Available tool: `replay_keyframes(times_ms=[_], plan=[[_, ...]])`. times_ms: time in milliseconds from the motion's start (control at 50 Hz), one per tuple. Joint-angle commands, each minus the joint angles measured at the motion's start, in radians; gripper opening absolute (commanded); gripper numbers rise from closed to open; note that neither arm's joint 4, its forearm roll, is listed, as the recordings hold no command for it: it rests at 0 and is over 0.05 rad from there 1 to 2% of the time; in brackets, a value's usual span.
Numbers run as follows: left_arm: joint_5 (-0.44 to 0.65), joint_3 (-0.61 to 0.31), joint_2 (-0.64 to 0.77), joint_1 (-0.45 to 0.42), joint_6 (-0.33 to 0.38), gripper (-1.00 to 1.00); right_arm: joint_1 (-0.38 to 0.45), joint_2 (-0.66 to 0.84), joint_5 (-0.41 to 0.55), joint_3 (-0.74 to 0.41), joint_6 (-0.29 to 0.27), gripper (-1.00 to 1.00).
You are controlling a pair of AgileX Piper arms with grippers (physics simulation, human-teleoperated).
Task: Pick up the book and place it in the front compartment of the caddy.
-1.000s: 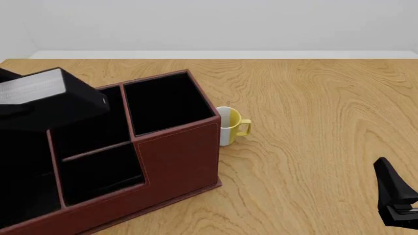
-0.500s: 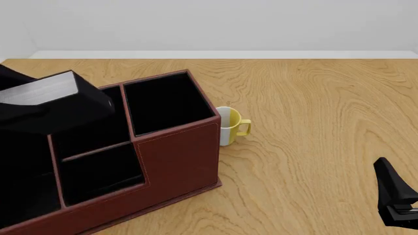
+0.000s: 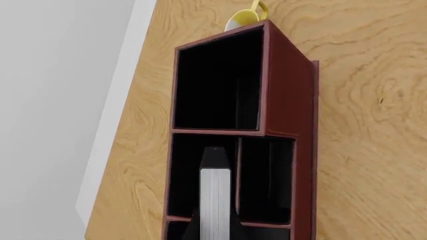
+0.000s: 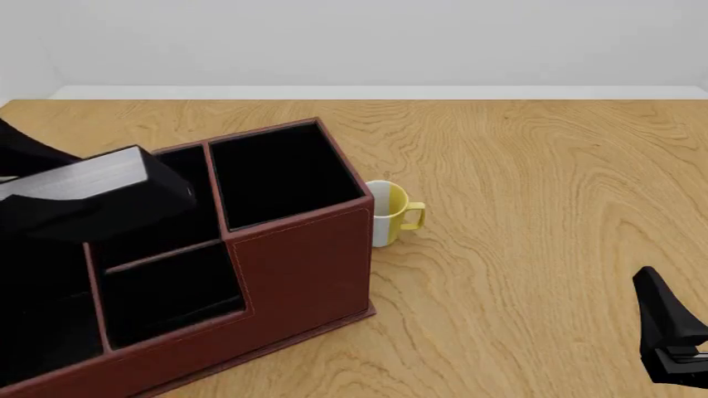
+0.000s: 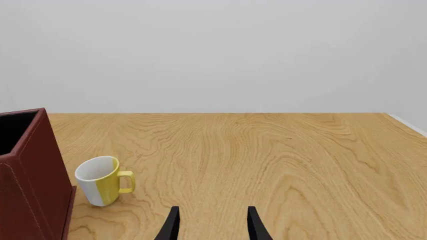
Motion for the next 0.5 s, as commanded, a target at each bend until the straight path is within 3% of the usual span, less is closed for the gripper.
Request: replay_keyframes(times_ms=[20,500], plan=[[-0.034,0.021,-0.003,0.006,0.020,-1.00,0.000,0.000,0.000,0.000,0.000,1.00],[-0.091,0.054,0.001,0.023,0.026,-1.00,0.000,0.000,0.000,0.000,0.000,1.00]])
